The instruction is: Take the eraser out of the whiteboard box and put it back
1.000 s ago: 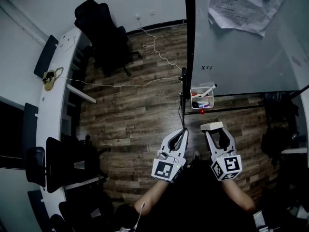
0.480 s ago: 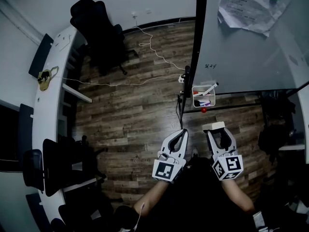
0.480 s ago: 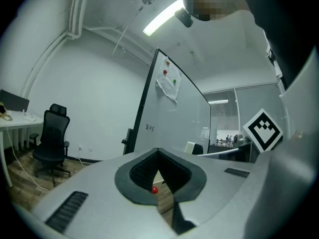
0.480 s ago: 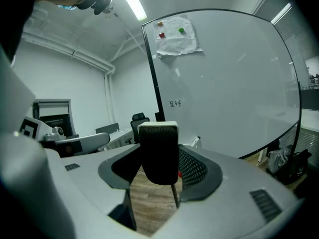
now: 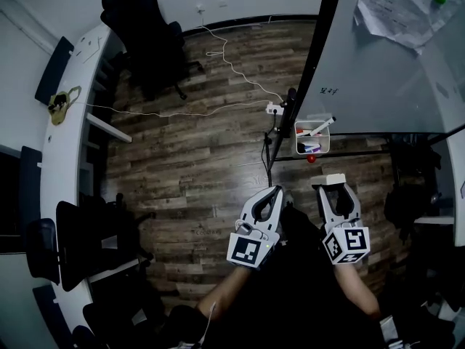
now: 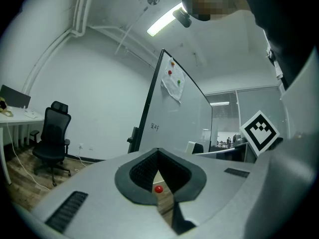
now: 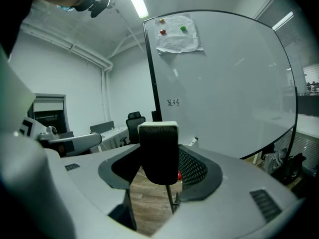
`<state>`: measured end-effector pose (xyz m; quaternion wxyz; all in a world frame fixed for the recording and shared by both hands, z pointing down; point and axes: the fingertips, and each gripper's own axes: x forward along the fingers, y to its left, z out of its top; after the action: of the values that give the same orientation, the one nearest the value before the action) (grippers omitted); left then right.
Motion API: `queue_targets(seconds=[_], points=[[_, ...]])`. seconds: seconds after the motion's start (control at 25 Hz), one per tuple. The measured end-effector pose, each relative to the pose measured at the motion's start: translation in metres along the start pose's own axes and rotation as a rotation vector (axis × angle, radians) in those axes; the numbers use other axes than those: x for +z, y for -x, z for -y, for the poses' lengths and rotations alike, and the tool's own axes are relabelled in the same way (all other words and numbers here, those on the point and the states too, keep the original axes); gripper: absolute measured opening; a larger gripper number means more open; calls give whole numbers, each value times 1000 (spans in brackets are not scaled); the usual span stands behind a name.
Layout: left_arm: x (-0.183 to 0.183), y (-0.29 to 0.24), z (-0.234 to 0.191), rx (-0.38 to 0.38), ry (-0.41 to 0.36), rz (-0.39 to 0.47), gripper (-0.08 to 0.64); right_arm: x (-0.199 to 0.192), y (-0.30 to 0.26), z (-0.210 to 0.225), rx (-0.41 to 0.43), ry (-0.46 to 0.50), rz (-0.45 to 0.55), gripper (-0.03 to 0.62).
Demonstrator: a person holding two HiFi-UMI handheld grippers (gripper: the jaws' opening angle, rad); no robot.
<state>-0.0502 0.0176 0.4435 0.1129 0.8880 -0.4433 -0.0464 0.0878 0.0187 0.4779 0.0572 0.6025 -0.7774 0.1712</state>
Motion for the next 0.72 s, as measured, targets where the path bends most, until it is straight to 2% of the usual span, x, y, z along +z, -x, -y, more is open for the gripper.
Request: queue_targets(seconds=[0.36,0.72], points=[[8,-36,-23,37,-34,23,6,7,-52,23,24,9,-17,238],[4,-78,-40,45,-23,-9,6,4,-100,44,37,0,-70,238]])
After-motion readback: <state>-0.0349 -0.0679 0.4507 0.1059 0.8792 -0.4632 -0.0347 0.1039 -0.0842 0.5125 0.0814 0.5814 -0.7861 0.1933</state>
